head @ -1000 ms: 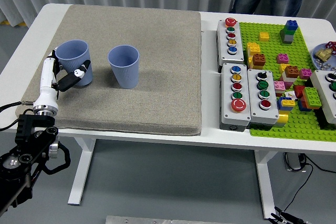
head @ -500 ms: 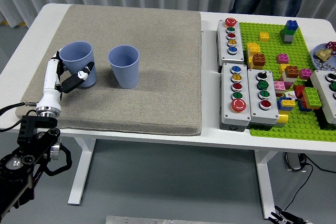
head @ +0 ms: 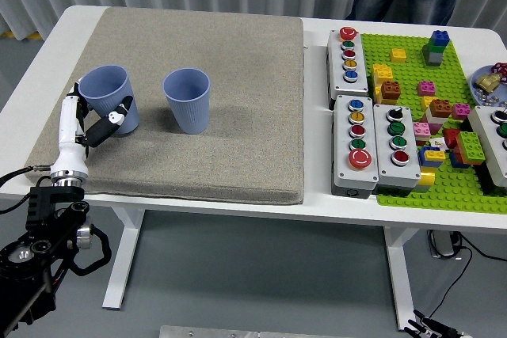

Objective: Pick cup pour cup place

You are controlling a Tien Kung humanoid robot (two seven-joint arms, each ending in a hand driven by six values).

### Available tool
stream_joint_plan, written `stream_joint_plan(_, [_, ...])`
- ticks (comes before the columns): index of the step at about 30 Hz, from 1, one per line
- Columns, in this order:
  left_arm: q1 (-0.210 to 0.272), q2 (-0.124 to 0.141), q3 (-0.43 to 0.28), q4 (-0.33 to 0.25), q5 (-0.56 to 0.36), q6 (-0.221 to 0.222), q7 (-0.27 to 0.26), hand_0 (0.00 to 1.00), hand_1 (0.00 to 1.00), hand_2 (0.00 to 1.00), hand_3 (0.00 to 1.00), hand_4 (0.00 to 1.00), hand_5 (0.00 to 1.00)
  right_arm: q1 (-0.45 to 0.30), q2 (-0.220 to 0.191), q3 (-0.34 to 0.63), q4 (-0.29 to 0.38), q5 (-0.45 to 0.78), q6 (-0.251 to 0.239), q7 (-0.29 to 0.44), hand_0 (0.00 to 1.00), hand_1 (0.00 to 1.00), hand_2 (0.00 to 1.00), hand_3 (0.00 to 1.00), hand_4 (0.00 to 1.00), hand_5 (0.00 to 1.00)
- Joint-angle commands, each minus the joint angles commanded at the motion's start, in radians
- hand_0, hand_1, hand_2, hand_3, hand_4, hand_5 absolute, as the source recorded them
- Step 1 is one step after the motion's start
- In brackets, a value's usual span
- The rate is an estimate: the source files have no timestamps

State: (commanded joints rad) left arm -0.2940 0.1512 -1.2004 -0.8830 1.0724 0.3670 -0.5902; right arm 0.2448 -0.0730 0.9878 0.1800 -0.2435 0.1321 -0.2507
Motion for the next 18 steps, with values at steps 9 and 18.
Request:
stream_joint_plan(9, [0.004, -0.007, 0.019, 0.012, 0.011, 0.022, -0.01, 0.53, 0.532, 0.546, 0.517, 0.748, 0.229, -0.001, 0.0, -0.001, 0.0, -0.002, 0.0, 0.0, 0.763, 0.693, 0.733, 0.62, 0.233, 0.164])
stream_joint_plan(18, [0.009, -0.007, 0.024, 0.016, 0.019, 0.025, -0.007, 0.528, 0.533, 0.548, 0.516, 0.757, 0.229, -0.003, 0.001, 0.002, 0.0, -0.009, 0.0, -0.002, 0.763, 0.692, 0.733, 0.62, 0.233, 0.164])
